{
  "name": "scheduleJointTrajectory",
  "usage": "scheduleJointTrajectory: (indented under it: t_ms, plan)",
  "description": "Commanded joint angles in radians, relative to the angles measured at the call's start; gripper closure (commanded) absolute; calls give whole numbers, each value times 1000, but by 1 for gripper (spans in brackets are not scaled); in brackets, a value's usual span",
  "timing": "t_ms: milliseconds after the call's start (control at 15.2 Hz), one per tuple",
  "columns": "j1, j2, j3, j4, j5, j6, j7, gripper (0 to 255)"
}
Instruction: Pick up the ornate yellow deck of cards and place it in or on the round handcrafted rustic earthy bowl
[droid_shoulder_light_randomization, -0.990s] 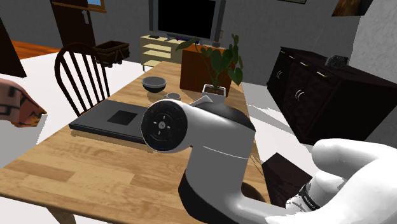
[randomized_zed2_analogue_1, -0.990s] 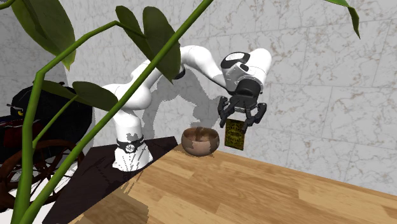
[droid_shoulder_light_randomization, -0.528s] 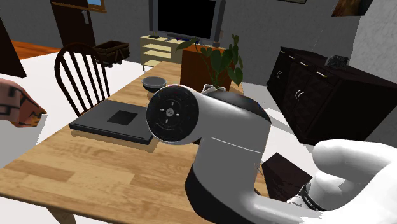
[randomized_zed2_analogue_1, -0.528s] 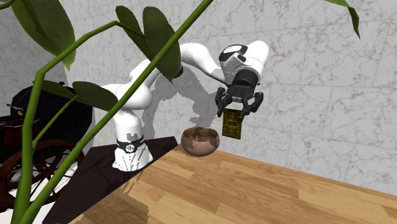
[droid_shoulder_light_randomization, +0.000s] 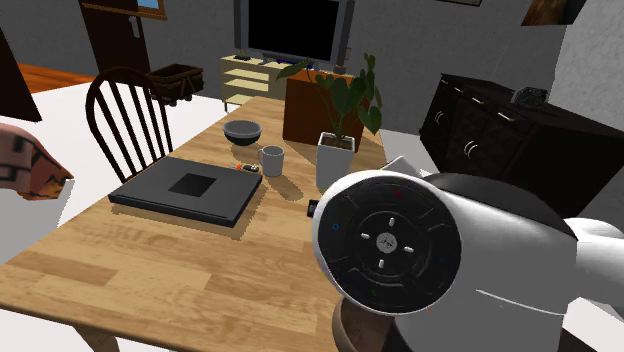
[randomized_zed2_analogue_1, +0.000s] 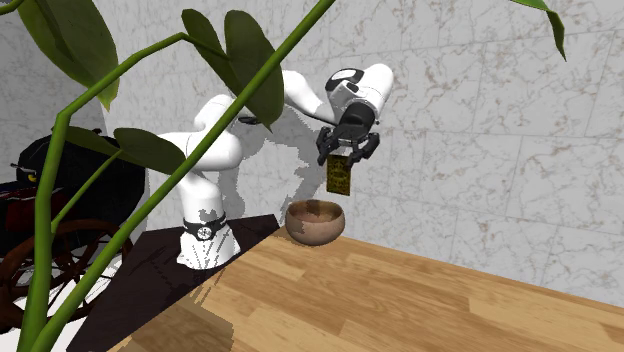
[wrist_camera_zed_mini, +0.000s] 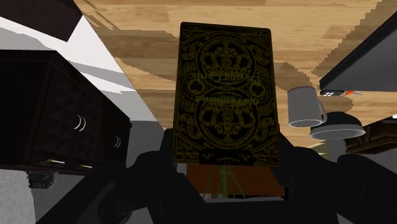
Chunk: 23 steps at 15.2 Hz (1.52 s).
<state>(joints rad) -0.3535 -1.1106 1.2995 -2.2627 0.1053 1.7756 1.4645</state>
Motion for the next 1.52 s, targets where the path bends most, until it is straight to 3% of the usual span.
scheduleJointTrajectory:
  t_ms: [0, 396, 1452]
  plan:
    - [85, -24, -30, -22, 5, -58, 10, 255]
    - [300, -100, -92, -46, 22, -244, 44, 255]
    - [307, -112, 69, -150, 144, -131, 133, 255]
